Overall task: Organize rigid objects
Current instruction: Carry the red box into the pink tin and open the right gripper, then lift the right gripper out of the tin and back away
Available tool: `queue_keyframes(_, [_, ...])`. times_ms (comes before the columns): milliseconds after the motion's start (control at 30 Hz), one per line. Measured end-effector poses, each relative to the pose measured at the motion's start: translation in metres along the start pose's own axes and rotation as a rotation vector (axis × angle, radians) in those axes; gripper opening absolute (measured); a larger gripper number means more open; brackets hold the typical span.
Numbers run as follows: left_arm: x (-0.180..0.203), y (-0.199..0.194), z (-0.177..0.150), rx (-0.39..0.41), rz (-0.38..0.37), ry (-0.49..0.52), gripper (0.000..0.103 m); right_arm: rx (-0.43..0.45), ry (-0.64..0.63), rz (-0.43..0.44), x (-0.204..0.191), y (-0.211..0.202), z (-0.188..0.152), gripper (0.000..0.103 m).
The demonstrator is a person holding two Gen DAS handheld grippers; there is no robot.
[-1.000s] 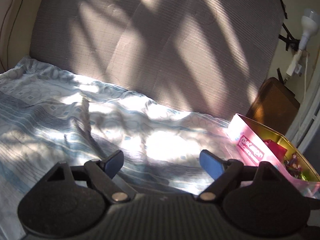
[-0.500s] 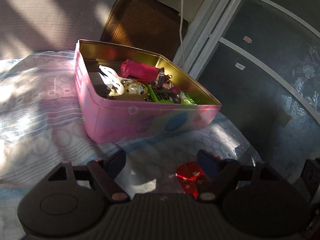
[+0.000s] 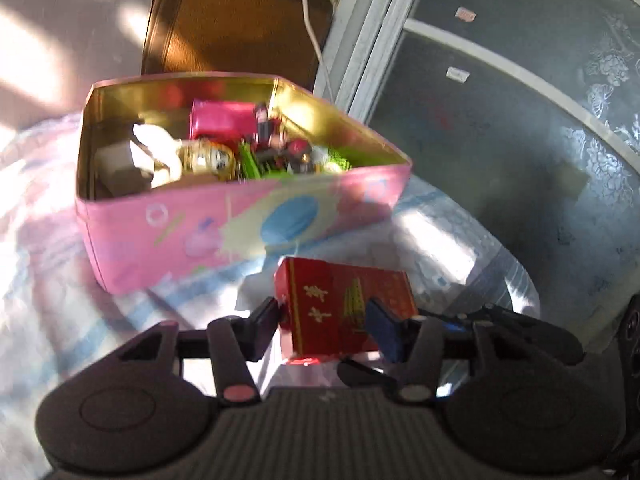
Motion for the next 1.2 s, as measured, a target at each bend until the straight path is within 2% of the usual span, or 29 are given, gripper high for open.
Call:
queue_keyframes(100, [-0.001,-0.025,0.039,0.103,-0.025,0.01,0.048,0.109,0.018,0.011,0.005,-0.006,0.032,0.06])
queue_keyframes(167, [-0.006,-0.031,0.063,0.144,0.005,0.032,0.048,0.167,0.027,0.026,0.008,-0.001,0.057,0.06])
queue_keyframes(267, [-0.024,-0.023,0.093,0.173,0.054,0.043,0.05,0.202,0.036,0.038,0.01,0.022,0.09,0.06])
queue_keyframes(333, [-0.041,-0.01,0.109,0.162,0.077,0.022,0.05,0.186,0.041,0.041,0.012,0.045,0.104,0.06])
queue_keyframes(467, [-0.079,0.023,0.133,0.13,0.117,-0.027,0.05,0.063,0.085,0.06,0.014,0.098,0.118,0.06])
queue_keyframes(500, [-0.088,0.031,0.138,0.129,0.132,-0.039,0.054,0.039,0.095,0.051,0.016,0.111,0.122,0.059])
queue_keyframes(533, [-0.095,0.037,0.141,0.132,0.158,-0.049,0.063,0.025,0.094,0.017,0.017,0.125,0.127,0.059])
queue_keyframes(600, [-0.11,0.046,0.146,0.143,0.265,-0.064,0.064,0.031,0.069,-0.084,0.019,0.146,0.133,0.059])
queue_keyframes(633, [-0.114,0.048,0.146,0.142,0.294,-0.069,0.064,0.023,0.078,-0.105,0.022,0.152,0.133,0.06])
queue_keyframes(667, [-0.118,0.046,0.143,0.148,0.299,-0.084,0.064,0.013,0.115,-0.088,0.027,0.153,0.13,0.06])
queue_keyframes(733, [-0.119,0.039,0.135,0.16,0.303,-0.085,0.064,0.028,0.169,-0.051,0.034,0.144,0.122,0.06])
queue_keyframes(767, [-0.118,0.035,0.132,0.161,0.332,-0.076,0.065,0.042,0.176,-0.054,0.036,0.135,0.117,0.06])
queue_keyframes(900, [-0.102,0.019,0.118,0.177,0.412,-0.028,0.078,0.085,0.232,-0.05,0.041,0.099,0.101,0.06])
queue_keyframes(967, [-0.087,0.009,0.11,0.186,0.441,0.018,0.082,0.11,0.264,-0.053,0.044,0.079,0.097,0.06])
queue_keyframes(1033, [-0.071,-0.002,0.102,0.202,0.463,0.063,0.091,0.138,0.288,-0.057,0.046,0.055,0.094,0.06])
queue_keyframes(1200, [-0.034,-0.035,0.082,0.249,0.499,0.107,0.103,0.179,0.345,-0.05,0.052,0.008,0.086,0.061])
Point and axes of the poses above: each gripper's, at about its wrist camera, not at the fingertips, and y roughly the way its jaws point, x to its right, z to its top, the point moved 5 cm from there along y, roughly the way its jaws point, and after that the axes turned 5 degrees about -z, right-handed, at the moved point
